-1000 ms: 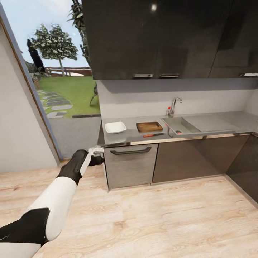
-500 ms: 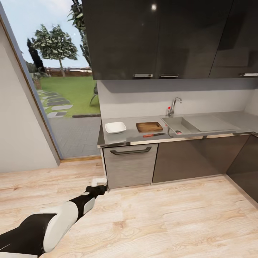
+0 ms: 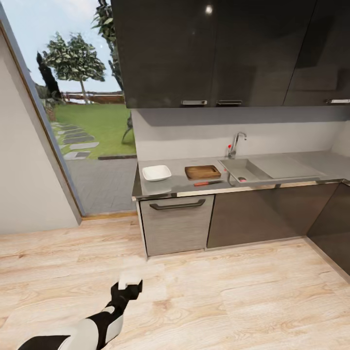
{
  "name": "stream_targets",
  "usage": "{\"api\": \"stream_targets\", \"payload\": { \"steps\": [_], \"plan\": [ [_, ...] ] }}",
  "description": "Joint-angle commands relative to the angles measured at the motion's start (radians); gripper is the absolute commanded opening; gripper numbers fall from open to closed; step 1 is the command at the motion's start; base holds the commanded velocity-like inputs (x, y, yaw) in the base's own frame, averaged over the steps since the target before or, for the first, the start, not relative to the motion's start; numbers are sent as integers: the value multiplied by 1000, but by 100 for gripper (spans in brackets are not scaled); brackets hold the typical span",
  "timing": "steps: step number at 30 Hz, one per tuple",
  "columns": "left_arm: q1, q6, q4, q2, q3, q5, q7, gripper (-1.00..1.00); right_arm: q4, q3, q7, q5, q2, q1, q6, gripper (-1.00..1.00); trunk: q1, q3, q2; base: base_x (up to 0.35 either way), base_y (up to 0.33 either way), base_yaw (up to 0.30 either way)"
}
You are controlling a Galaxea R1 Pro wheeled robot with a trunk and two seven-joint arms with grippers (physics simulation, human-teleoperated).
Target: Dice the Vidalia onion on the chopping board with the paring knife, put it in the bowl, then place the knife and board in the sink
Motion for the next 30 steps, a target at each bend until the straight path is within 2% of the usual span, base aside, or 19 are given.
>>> {"api": "stream_targets", "payload": {
  "steps": [1, 3, 5, 8, 11, 12, 13, 17, 18, 19, 23, 26, 27, 30],
  "plan": [
    [8, -21, 4, 1, 4, -1, 2, 100, 0, 7, 1, -5, 0, -1, -7, 100, 1, -2, -2, 0, 0, 0],
    [48, -73, 4, 3, 4, 0, 2, 100, -18, 7, 0, -6, 1, -1, -31, 100, 1, -2, -2, 0, 0, 0],
    [110, -156, 5, 7, 4, 0, 3, 100, -137, 6, -15, -6, -7, -1, -93, 100, 1, -2, -2, 0, 0, 0],
    [136, -210, 5, 8, 4, 0, 5, 100, -230, 5, -51, -7, -16, -1, -104, 100, 1, -2, -2, 0, 0, 0],
    [160, -269, 5, 9, 4, 0, 7, 100, -337, 3, -121, -7, -25, -1, -100, 100, 1, -2, -2, 0, 0, 0],
    [171, -288, 5, 12, 4, 0, 8, 100, -391, 3, -158, -7, -27, -1, -82, 100, 1, -2, -2, 0, 0, 0],
    [184, -302, 5, 18, 4, 0, 9, 100, -445, 2, -183, -7, -28, -3, -32, 100, 1, -2, -2, 0, 0, 0],
    [201, -329, 5, 22, 4, 0, 9, 100, -511, 2, -192, -5, -30, -7, 42, 100, 1, -2, -2, 0, 0, 0],
    [215, -367, 5, 24, 4, 0, 10, 100, -570, 2, -194, -3, -32, -8, 74, 100, 1, -2, -2, 0, 0, 0],
    [220, -376, 5, 24, 4, 0, 10, 100, -581, 3, -193, -3, -32, -8, 79, 100, 1, -2, -2, 0, 0, 0],
    [250, -420, 5, 25, 4, 0, 10, 100, -619, 3, -158, -4, -47, -9, 80, 100, 1, -2, -2, 0, 0, 0],
    [269, -435, 5, 24, 4, 0, 10, 100, -625, 2, -83, -7, -69, -9, 55, 100, 1, -2, -2, 0, 0, 0],
    [276, -439, 5, 24, 5, 0, 11, 100, -627, 1, -39, -8, -79, -9, 39, 100, 1, -2, -2, 0, 0, 0],
    [285, -443, 5, 26, 5, 0, 11, 100, -626, -1, 32, -9, -92, -9, 14, 100, 1, -2, -2, 0, 0, 0]
  ]
}}
